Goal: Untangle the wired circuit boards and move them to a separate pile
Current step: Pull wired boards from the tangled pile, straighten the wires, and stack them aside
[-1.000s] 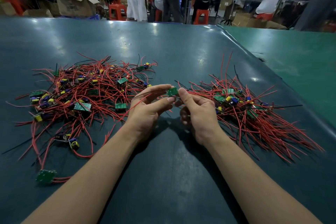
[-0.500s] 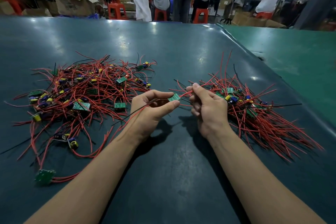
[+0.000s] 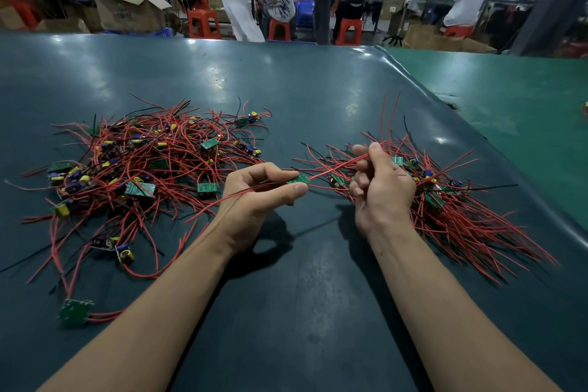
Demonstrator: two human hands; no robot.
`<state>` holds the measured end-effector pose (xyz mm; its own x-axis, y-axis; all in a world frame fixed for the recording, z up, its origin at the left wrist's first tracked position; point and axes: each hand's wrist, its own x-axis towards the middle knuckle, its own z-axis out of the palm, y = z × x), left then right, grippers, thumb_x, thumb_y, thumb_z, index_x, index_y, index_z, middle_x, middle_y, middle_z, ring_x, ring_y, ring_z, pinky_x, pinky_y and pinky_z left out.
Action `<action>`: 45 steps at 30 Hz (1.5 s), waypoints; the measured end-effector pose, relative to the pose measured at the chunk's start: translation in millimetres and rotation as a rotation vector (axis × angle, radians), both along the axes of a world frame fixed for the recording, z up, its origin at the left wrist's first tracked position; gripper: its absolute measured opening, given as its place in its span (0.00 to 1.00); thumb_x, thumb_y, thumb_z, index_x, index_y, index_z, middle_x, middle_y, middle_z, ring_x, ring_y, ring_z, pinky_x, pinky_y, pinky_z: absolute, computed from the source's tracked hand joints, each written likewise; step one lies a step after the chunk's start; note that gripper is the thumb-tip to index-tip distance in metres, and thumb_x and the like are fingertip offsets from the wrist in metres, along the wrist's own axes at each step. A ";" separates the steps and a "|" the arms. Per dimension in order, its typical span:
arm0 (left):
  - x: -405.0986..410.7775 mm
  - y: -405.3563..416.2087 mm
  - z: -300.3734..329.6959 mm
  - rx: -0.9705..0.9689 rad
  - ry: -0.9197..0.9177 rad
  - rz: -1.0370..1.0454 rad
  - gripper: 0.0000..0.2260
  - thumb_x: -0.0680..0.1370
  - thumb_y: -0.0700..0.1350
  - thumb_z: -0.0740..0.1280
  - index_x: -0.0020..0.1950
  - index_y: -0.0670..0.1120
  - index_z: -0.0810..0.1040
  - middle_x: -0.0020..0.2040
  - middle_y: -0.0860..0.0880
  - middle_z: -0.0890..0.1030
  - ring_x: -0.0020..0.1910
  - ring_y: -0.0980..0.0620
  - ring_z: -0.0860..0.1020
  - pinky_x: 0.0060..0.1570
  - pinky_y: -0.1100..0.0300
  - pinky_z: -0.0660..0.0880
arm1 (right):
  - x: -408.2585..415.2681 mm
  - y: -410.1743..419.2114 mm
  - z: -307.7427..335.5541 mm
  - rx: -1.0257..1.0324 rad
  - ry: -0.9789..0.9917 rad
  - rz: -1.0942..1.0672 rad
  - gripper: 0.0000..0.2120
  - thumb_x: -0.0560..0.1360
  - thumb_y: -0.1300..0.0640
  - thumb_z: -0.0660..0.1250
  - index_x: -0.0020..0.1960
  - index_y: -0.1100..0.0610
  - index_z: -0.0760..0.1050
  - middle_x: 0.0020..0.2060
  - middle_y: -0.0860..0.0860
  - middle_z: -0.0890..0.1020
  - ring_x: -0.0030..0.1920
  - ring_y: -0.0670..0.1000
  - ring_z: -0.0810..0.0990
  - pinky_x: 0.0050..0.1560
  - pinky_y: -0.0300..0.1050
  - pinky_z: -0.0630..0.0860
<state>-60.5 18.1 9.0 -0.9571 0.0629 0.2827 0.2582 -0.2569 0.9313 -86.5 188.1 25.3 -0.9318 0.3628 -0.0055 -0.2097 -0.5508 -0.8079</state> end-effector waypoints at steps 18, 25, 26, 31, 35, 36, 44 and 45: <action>2.3 -3.8 -0.7 0.001 0.005 0.024 0.09 0.60 0.44 0.79 0.37 0.45 0.85 0.34 0.50 0.82 0.32 0.51 0.77 0.37 0.64 0.75 | 0.3 4.3 -9.8 0.507 0.042 -0.375 0.08 0.78 0.61 0.68 0.56 0.59 0.82 0.43 0.55 0.84 0.23 0.45 0.74 0.23 0.40 0.73; -1.8 -4.7 -3.4 0.025 0.001 0.054 0.10 0.60 0.44 0.80 0.39 0.46 0.86 0.36 0.49 0.84 0.33 0.52 0.79 0.39 0.64 0.76 | 3.9 4.7 -0.8 0.182 0.026 -0.256 0.16 0.79 0.60 0.66 0.33 0.57 0.80 0.29 0.53 0.83 0.18 0.46 0.69 0.19 0.35 0.66; -2.0 -4.6 -3.8 0.022 0.007 0.063 0.11 0.61 0.45 0.80 0.41 0.46 0.86 0.36 0.48 0.84 0.34 0.52 0.80 0.40 0.64 0.76 | 4.1 4.7 -0.4 0.146 0.023 -0.236 0.17 0.79 0.60 0.66 0.31 0.56 0.80 0.29 0.53 0.83 0.18 0.46 0.70 0.19 0.35 0.66; -6.1 -7.8 -3.1 0.075 0.006 0.182 0.16 0.62 0.47 0.81 0.47 0.46 0.86 0.39 0.44 0.84 0.39 0.46 0.80 0.49 0.57 0.78 | 6.7 -1.8 1.9 0.125 -0.008 0.092 0.13 0.79 0.48 0.65 0.49 0.58 0.73 0.40 0.57 0.86 0.20 0.48 0.75 0.19 0.36 0.70; -1.5 -5.3 -1.6 -0.019 0.030 0.190 0.14 0.63 0.46 0.81 0.47 0.47 0.86 0.39 0.45 0.84 0.38 0.51 0.80 0.46 0.63 0.77 | 21.0 -18.3 -2.8 0.375 -0.026 0.500 0.18 0.72 0.43 0.68 0.48 0.59 0.77 0.36 0.57 0.85 0.21 0.49 0.76 0.20 0.37 0.71; 0.9 -3.8 -0.5 -0.050 0.038 0.175 0.13 0.63 0.44 0.80 0.46 0.47 0.86 0.38 0.46 0.84 0.38 0.53 0.80 0.45 0.65 0.78 | 23.8 -21.1 -4.3 0.417 0.006 0.529 0.14 0.74 0.48 0.68 0.45 0.60 0.79 0.34 0.57 0.84 0.22 0.49 0.75 0.20 0.37 0.70; 4.3 1.9 4.5 -0.110 0.060 0.161 0.11 0.63 0.41 0.78 0.44 0.44 0.84 0.34 0.55 0.83 0.34 0.62 0.78 0.40 0.70 0.74 | 20.1 -15.5 -0.9 0.366 0.039 0.274 0.09 0.79 0.60 0.66 0.43 0.60 0.83 0.27 0.50 0.79 0.21 0.45 0.70 0.19 0.35 0.65; 3.3 1.8 4.1 -0.102 0.061 0.164 0.11 0.63 0.41 0.78 0.44 0.44 0.85 0.34 0.55 0.83 0.34 0.63 0.78 0.40 0.70 0.74 | 18.1 -14.3 0.2 0.349 0.039 0.225 0.09 0.79 0.60 0.66 0.43 0.60 0.83 0.27 0.49 0.78 0.21 0.44 0.70 0.19 0.35 0.64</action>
